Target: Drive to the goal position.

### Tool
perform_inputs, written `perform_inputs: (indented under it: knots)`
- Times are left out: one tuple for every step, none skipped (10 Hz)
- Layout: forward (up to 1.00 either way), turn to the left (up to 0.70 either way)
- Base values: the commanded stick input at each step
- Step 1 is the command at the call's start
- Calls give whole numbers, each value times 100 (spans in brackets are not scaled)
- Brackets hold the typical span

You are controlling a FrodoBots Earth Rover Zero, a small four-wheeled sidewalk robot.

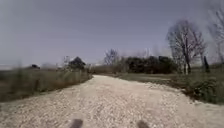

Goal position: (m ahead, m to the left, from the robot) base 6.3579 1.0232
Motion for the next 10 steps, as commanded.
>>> perform_inputs:
  knots:
    - [70, 0]
    - [70, 0]
    - [70, 0]
    - [70, 0]
    - [70, 0]
    - [70, 0]
    - [70, 0]
    - [70, 0]
    - [70, 0]
    - [70, 0]
